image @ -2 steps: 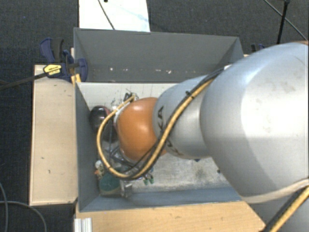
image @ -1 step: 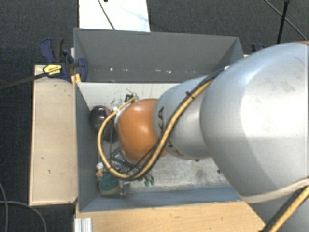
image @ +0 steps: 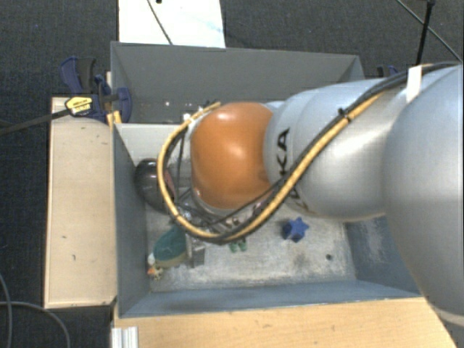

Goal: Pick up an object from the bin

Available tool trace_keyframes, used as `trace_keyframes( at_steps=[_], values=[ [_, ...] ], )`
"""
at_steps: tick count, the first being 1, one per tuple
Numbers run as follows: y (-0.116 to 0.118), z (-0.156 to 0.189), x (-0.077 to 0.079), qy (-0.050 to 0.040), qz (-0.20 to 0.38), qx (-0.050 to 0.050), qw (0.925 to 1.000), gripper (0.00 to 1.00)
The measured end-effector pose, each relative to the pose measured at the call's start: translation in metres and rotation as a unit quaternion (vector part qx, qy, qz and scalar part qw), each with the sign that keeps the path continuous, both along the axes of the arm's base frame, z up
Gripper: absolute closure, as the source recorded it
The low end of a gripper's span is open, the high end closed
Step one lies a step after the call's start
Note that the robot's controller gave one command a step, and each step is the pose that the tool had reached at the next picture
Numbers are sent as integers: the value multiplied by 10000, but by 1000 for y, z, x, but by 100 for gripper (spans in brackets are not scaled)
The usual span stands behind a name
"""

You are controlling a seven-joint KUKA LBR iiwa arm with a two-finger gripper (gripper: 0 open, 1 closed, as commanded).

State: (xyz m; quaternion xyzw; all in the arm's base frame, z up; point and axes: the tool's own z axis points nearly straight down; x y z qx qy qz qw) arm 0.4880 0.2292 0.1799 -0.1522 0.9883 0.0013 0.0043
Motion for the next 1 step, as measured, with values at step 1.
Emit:
trace_keyframes(
  at_steps=[1],
  values=[
    [4,143,3,-16,28,7,10000,100]
  ],
)
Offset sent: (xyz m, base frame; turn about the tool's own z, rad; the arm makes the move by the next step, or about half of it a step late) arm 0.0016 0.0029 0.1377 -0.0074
